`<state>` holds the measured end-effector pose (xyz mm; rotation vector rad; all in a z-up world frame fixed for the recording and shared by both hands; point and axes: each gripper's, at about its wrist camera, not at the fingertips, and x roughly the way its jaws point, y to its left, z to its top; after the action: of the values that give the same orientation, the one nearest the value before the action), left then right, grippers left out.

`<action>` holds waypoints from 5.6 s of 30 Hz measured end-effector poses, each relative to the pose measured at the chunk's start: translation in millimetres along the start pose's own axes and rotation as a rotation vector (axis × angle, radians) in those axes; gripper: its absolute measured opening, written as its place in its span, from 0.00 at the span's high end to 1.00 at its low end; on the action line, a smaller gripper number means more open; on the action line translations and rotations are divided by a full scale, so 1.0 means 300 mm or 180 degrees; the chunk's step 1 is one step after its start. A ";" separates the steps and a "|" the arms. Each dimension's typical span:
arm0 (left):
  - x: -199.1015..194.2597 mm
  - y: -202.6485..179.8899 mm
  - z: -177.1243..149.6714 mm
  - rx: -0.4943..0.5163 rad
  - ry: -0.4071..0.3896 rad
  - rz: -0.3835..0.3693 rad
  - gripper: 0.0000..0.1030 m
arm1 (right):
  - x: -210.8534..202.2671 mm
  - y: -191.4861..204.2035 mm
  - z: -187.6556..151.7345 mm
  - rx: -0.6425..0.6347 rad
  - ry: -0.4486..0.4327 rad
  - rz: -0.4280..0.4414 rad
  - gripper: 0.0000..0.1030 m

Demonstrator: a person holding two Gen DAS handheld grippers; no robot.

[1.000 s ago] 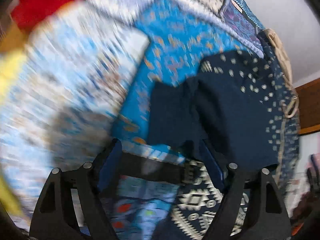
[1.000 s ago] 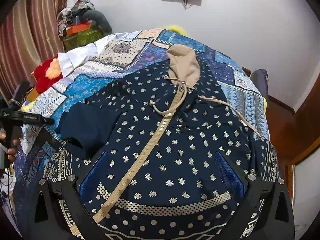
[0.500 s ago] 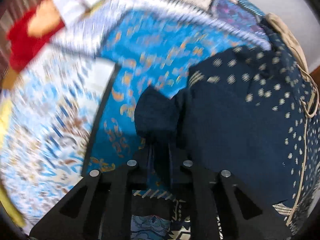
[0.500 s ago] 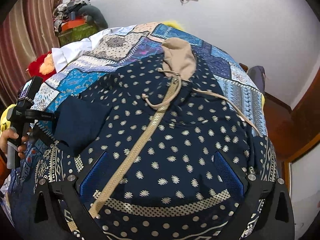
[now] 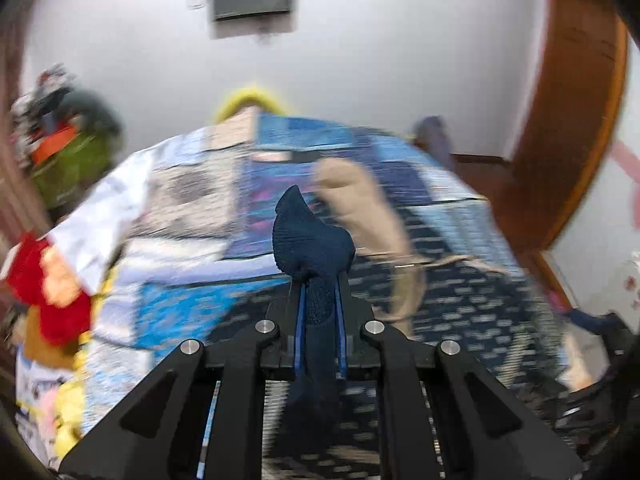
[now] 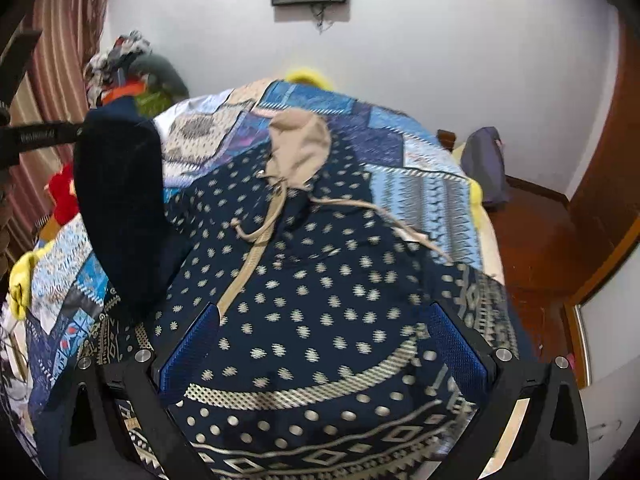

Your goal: Fold large clothes

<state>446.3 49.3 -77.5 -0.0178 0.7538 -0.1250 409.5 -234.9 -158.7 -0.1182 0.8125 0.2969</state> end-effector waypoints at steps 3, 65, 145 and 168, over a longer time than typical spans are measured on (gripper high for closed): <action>0.054 -0.171 -0.010 0.0133 0.0122 -0.0243 0.88 | -0.036 -0.060 -0.011 0.0054 -0.0010 -0.0048 0.00; 0.392 0.568 -0.420 -0.0586 0.1199 0.0614 0.24 | 0.253 -0.127 -0.055 0.0174 0.0552 -0.0289 0.81; 0.470 -0.257 -0.262 0.0516 0.1121 0.0041 0.14 | 0.225 -0.846 -0.254 0.2444 0.0400 0.0242 0.91; 0.067 0.037 -0.313 0.0266 0.0738 0.0243 0.14 | 0.186 -0.023 -0.016 0.0771 0.0522 0.0612 0.91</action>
<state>397.7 60.6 -160.4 0.1066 0.9789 -0.0865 444.5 -230.5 -202.8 0.1656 1.0185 0.3708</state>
